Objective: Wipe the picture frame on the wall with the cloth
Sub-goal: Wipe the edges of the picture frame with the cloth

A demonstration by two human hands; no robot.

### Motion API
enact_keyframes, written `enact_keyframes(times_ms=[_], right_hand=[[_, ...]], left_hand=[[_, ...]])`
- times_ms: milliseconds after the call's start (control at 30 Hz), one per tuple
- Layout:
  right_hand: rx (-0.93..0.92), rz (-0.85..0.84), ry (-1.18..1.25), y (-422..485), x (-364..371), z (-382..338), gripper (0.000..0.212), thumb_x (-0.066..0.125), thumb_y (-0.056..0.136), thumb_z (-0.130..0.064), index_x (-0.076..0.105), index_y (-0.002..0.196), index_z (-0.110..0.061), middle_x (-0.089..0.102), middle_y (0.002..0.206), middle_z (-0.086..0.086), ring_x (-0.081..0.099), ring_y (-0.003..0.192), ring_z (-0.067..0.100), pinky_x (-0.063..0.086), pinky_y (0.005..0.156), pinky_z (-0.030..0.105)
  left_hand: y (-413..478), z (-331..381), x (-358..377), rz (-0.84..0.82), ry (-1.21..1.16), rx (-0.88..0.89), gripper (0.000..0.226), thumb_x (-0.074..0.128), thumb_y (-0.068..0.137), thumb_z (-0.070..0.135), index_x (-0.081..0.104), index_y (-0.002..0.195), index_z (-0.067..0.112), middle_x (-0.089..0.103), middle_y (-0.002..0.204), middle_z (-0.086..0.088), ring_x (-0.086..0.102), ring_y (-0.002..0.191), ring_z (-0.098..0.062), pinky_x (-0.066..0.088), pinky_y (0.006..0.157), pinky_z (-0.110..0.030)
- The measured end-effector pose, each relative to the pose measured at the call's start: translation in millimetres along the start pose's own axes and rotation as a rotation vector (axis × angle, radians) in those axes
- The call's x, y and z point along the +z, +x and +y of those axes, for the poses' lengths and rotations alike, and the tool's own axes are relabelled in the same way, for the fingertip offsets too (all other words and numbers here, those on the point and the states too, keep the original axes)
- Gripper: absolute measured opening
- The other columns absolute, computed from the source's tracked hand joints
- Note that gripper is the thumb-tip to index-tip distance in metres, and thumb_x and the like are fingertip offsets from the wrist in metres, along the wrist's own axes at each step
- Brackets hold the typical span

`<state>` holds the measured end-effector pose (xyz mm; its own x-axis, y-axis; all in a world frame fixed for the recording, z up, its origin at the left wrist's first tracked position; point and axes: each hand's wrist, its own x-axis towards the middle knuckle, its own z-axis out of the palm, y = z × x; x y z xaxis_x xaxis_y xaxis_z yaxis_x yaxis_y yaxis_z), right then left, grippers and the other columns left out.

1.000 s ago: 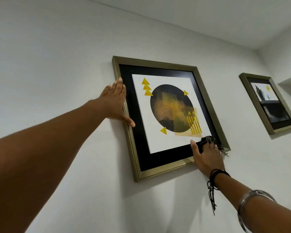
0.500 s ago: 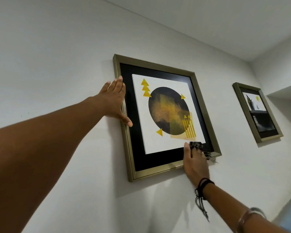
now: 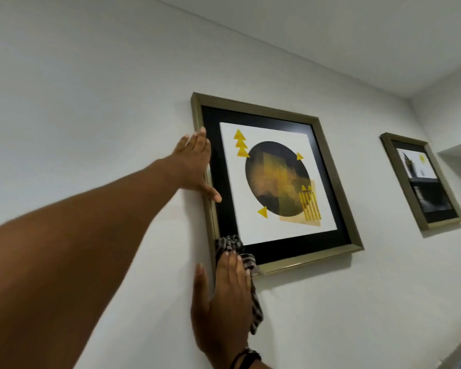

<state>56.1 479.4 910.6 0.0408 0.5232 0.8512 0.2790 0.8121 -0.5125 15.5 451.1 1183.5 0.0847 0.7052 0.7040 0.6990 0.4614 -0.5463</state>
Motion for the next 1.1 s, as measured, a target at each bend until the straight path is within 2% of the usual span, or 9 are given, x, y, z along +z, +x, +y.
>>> enact_keyframes(times_ms=[133,233,300,533,633,700,767,867,1100], right_hand=[[-0.101,0.026,0.006,17,-8,0,0.096,0.006,0.085,-0.075,0.036,0.152,-0.013,0.03,0.162,0.004,0.021,0.153,0.018,0.017,0.125,0.036],[-0.13,-0.081,0.066,45,-11,-7,0.089,0.009,0.087,-0.074,0.016,0.158,-0.021,0.007,0.168,-0.006,-0.001,0.154,0.008,0.001,0.126,0.027],[-0.184,-0.063,0.112,73,-14,-16,0.082,0.02,0.093,-0.068,0.013,0.159,-0.02,0.004,0.168,-0.005,-0.004,0.154,0.008,-0.001,0.125,0.026],[-0.4,-0.086,0.176,188,-28,-47,0.078,0.05,0.093,-0.048,0.015,0.158,-0.024,0.015,0.167,-0.001,0.011,0.155,0.017,0.018,0.126,0.04],[-0.537,-0.133,-0.186,235,-33,-56,0.08,0.042,0.097,-0.043,0.003,0.158,-0.011,0.002,0.168,0.014,0.001,0.155,0.028,0.003,0.126,0.041],[-0.55,-0.196,-0.258,259,-39,-60,0.075,0.041,0.099,-0.037,0.009,0.156,-0.001,0.008,0.165,0.021,0.006,0.154,0.033,0.0,0.125,0.036],[-0.62,-0.209,-0.329,278,-48,-63,0.069,0.041,0.099,-0.034,0.015,0.156,-0.005,0.014,0.165,0.016,0.009,0.154,0.027,0.001,0.126,0.035],[-0.634,-0.233,-0.385,303,-54,-75,0.075,0.045,0.098,-0.042,0.014,0.157,-0.007,0.01,0.166,0.013,0.004,0.155,0.026,0.008,0.127,0.039],[-0.6,-0.218,-0.39,327,-54,-92,0.08,0.047,0.099,-0.035,0.003,0.156,-0.001,0.0,0.167,0.017,-0.005,0.155,0.031,0.007,0.126,0.046]], left_hand=[[2,1,-2,0.032,-0.085,-0.018,0.119,0.035,0.076,0.083,-0.006,0.15,0.0,-0.016,0.16,-0.021,-0.016,0.149,-0.03,-0.012,0.118,-0.044],[2,0,-3,0.078,-0.195,-0.04,0.088,0.014,0.093,0.066,-0.002,0.151,0.002,-0.012,0.162,-0.016,-0.015,0.15,-0.024,-0.015,0.117,-0.042],[2,0,-2,0.088,-0.254,-0.029,0.083,0.008,0.094,0.063,-0.005,0.152,0.005,-0.013,0.163,-0.013,-0.017,0.149,-0.021,-0.018,0.115,-0.04],[-1,3,3,0.098,-0.422,-0.043,0.1,0.003,0.08,0.08,-0.019,0.149,0.012,-0.018,0.162,-0.006,-0.021,0.147,-0.015,-0.021,0.117,-0.04],[1,6,4,0.132,-0.497,-0.073,0.106,0.002,0.076,0.084,-0.015,0.15,0.011,-0.013,0.163,-0.006,-0.017,0.149,-0.014,-0.019,0.118,-0.039],[1,8,4,0.144,-0.53,-0.085,0.108,0.001,0.074,0.085,-0.015,0.15,0.011,-0.012,0.164,-0.006,-0.017,0.149,-0.013,-0.019,0.118,-0.039],[0,10,3,0.138,-0.553,-0.072,0.107,0.002,0.075,0.085,-0.015,0.15,0.01,-0.013,0.163,-0.006,-0.017,0.149,-0.013,-0.019,0.119,-0.04],[-1,8,4,0.153,-0.54,-0.06,0.106,0.003,0.077,0.084,-0.015,0.151,0.01,-0.012,0.164,-0.005,-0.016,0.149,-0.012,-0.018,0.119,-0.041],[-3,6,1,0.155,-0.513,-0.073,0.107,0.004,0.076,0.084,-0.011,0.152,0.01,-0.007,0.164,-0.006,-0.013,0.15,-0.013,-0.019,0.118,-0.04]])
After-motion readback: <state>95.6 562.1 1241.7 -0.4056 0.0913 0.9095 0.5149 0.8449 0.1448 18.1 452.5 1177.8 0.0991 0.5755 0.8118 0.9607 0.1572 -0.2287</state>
